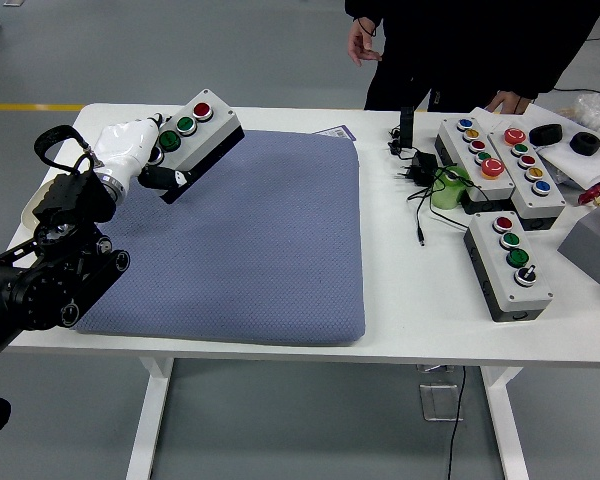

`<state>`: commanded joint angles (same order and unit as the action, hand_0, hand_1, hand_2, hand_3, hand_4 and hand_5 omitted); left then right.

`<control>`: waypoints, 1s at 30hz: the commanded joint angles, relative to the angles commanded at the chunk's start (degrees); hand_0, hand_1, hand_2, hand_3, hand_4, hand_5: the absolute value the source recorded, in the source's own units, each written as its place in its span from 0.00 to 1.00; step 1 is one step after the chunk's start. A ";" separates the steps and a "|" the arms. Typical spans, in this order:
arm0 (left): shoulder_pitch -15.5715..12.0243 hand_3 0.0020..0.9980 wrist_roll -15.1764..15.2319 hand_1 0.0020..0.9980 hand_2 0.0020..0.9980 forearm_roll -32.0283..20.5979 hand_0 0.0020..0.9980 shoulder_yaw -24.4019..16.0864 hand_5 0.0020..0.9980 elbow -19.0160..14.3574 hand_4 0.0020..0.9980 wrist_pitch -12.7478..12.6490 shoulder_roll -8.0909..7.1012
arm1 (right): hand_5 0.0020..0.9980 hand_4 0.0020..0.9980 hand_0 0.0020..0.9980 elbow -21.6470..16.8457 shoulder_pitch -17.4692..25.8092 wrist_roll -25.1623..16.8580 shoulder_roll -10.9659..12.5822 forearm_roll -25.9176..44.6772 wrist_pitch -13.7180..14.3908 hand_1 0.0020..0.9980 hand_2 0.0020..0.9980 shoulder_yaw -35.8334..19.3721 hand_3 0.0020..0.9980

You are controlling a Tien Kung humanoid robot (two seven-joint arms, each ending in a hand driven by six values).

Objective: Pick up the button,place it on the desk,press the button,press the button

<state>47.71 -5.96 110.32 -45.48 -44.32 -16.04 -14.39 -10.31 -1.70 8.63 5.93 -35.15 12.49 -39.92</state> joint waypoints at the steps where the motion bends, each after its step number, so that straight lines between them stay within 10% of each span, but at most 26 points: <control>1: 0.21 0.30 2.61 0.26 0.30 -0.43 0.31 0.17 0.00 0.05 0.60 0.56 -0.36 | 0.19 0.24 0.80 0.00 0.00 0.00 0.00 -0.04 0.02 0.77 0.76 -0.04 0.61; 8: 2.31 0.29 18.88 0.26 0.30 1.49 0.31 4.28 0.00 0.04 0.59 7.51 -2.90 | 0.18 0.24 0.79 0.00 0.12 0.05 0.02 -0.13 0.04 0.77 0.76 -0.06 0.61; 13: 4.09 0.30 24.51 0.26 0.30 0.84 0.32 9.99 0.00 -0.67 0.59 8.55 -4.92 | 0.18 0.24 0.79 0.00 0.10 0.06 0.03 -0.12 0.06 0.77 0.76 0.04 0.61; 30: 7.18 0.30 26.25 0.26 0.30 5.99 0.32 22.57 0.00 -3.09 0.61 10.68 -8.04 | 0.18 0.24 0.80 0.00 -0.06 0.02 0.09 0.47 0.06 0.77 0.76 0.81 0.61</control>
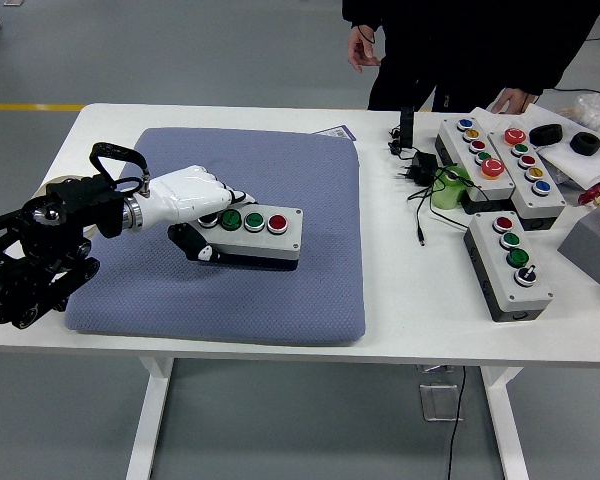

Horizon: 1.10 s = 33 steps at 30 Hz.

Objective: Pick up the button,place it on the desk,press the button,press the button

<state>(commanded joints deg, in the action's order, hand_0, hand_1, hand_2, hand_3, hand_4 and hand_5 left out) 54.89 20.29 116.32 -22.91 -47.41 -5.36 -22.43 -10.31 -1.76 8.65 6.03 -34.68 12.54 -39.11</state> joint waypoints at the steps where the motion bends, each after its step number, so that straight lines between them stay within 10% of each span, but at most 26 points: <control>1: -0.06 0.30 -0.13 0.26 0.30 -0.01 0.32 0.17 0.00 0.09 0.61 0.28 0.02 | 0.18 0.24 0.80 0.00 0.00 0.00 0.01 0.03 0.00 0.77 0.76 0.04 0.61; 11: -0.76 0.41 -3.17 0.33 0.38 5.48 0.36 -1.00 0.00 0.58 0.66 4.77 -0.12 | 0.18 0.24 0.80 0.00 -0.03 -0.18 0.14 0.87 -0.03 0.77 0.76 0.86 0.61; 12: -0.85 0.86 -3.54 0.52 0.67 6.02 0.45 -1.22 0.00 0.38 0.89 5.52 -0.20 | 0.18 0.24 0.80 0.00 -0.02 -0.20 0.16 0.98 -0.05 0.77 0.76 0.98 0.61; 18: -1.29 0.86 -5.17 0.52 0.67 6.73 0.45 -2.08 0.00 -0.92 0.89 8.15 -0.66 | 0.18 0.24 0.80 0.00 -0.04 -0.19 0.11 0.81 -0.06 0.77 0.76 0.84 0.61; 19: -1.42 1.00 -5.53 0.73 0.89 6.22 0.56 -2.27 0.19 -1.24 1.00 8.79 -0.77 | 0.18 0.24 0.79 0.00 -0.05 -0.18 0.09 0.75 -0.07 0.77 0.76 0.78 0.61; 24: -1.85 1.00 -7.46 0.73 0.89 4.34 0.56 -3.01 0.19 -3.36 1.00 9.69 -1.37 | 0.18 0.24 0.79 0.00 -0.16 -0.27 0.23 1.57 -0.21 0.77 0.76 1.68 0.61; 25: -1.97 1.00 -7.67 0.90 1.00 4.01 0.80 -3.33 0.32 -3.73 1.00 9.79 -1.46 | 0.17 0.24 0.79 0.00 -0.16 -0.29 0.25 1.63 -0.25 0.77 0.76 1.74 0.61; 33: -4.16 1.00 -9.06 0.94 1.00 -0.76 0.86 -9.99 0.37 -9.41 1.00 14.84 -2.81 | 0.17 0.24 0.79 0.00 -0.16 -0.35 0.24 1.41 -0.25 0.77 0.76 1.41 0.61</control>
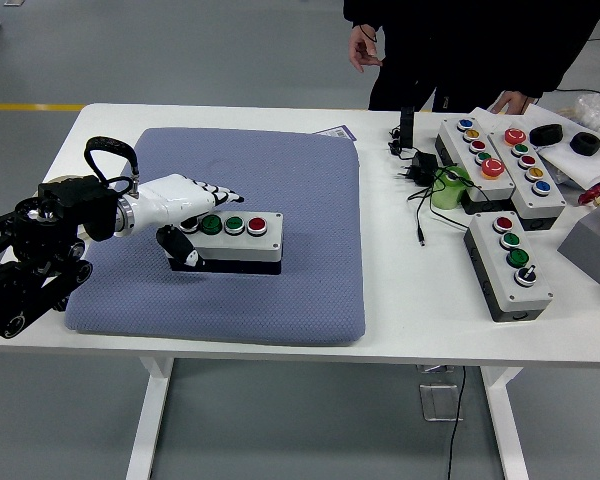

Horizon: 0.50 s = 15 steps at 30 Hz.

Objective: Pick up the button,place it on the desk,press the button,press the button

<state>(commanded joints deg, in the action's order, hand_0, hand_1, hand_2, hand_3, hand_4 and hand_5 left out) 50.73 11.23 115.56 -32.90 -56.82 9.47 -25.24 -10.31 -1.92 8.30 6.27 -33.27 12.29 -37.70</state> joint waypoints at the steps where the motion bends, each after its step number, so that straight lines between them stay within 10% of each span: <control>1: -0.28 1.00 -0.13 0.94 1.00 -0.51 0.86 -0.98 0.37 -0.85 1.00 1.03 -0.17 | 0.17 0.24 0.79 0.00 0.01 -0.02 0.00 0.00 0.00 0.77 0.76 -0.03 0.61; 4: -1.52 1.00 -0.68 0.97 1.00 -0.06 0.91 -5.07 0.38 -3.92 1.00 3.67 -0.54 | 0.17 0.24 0.79 0.00 0.02 -0.05 0.05 0.03 0.00 0.77 0.76 0.05 0.61; 9: -4.23 1.00 -5.45 0.97 1.00 2.69 0.91 -11.73 0.38 -10.45 1.00 -0.74 -0.48 | 0.17 0.24 0.79 0.00 0.12 -0.05 -0.01 0.15 0.06 0.77 0.76 0.01 0.61; 10: -4.65 0.87 -6.39 0.51 0.50 3.75 0.54 -12.72 0.04 -11.77 0.74 -1.44 -0.40 | 0.17 0.24 0.79 0.00 0.13 -0.01 -0.05 0.06 0.08 0.77 0.76 -0.07 0.61; 15: -5.03 0.87 -9.52 0.51 0.50 9.92 0.54 -13.10 0.04 -16.79 0.74 2.82 -0.58 | 0.17 0.24 0.79 0.00 0.12 0.22 -0.15 -0.34 0.11 0.77 0.76 -0.46 0.61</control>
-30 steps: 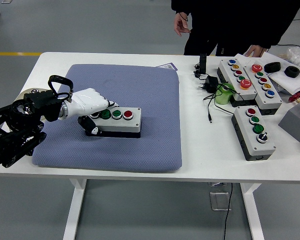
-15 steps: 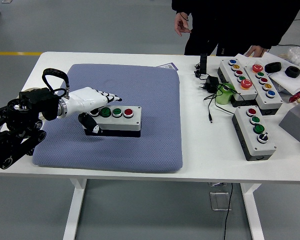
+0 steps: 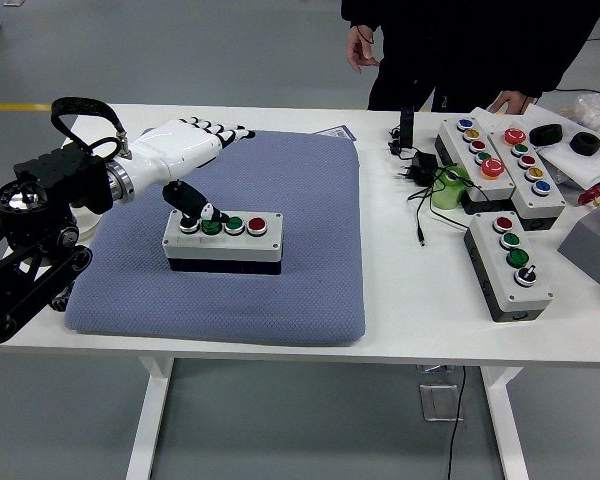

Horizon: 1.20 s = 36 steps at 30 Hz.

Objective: Pick up the button,place it on the desk,press the button,press the button

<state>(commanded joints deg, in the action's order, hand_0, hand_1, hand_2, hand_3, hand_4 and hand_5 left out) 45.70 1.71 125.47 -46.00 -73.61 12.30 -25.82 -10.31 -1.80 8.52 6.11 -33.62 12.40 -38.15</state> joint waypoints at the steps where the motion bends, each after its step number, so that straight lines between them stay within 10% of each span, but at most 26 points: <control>1: -0.01 0.85 -0.13 0.17 0.19 0.99 0.29 0.29 0.00 -0.56 0.76 1.07 -0.08 | 0.17 0.24 0.79 0.00 0.02 0.03 -0.01 -0.09 -0.01 0.77 0.76 -0.08 0.61; 13: -1.46 0.79 -1.09 0.00 0.03 -0.23 0.08 0.55 0.00 -4.64 0.53 7.76 -1.08 | 0.17 0.24 0.79 0.00 0.33 0.17 -0.10 -1.17 -0.02 0.77 0.76 -1.14 0.61; 36: -3.11 0.77 -1.46 0.00 0.01 -2.57 0.06 2.47 0.00 -4.36 0.54 11.69 -2.89 | 0.17 0.24 0.79 0.00 0.31 0.09 -0.13 -0.91 -0.09 0.77 0.76 -0.79 0.61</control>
<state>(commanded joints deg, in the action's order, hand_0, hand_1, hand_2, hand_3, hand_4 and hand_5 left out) 42.58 0.24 122.91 -43.53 -77.98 23.99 -28.71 -10.31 -1.49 8.60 5.98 -34.52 12.31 -38.94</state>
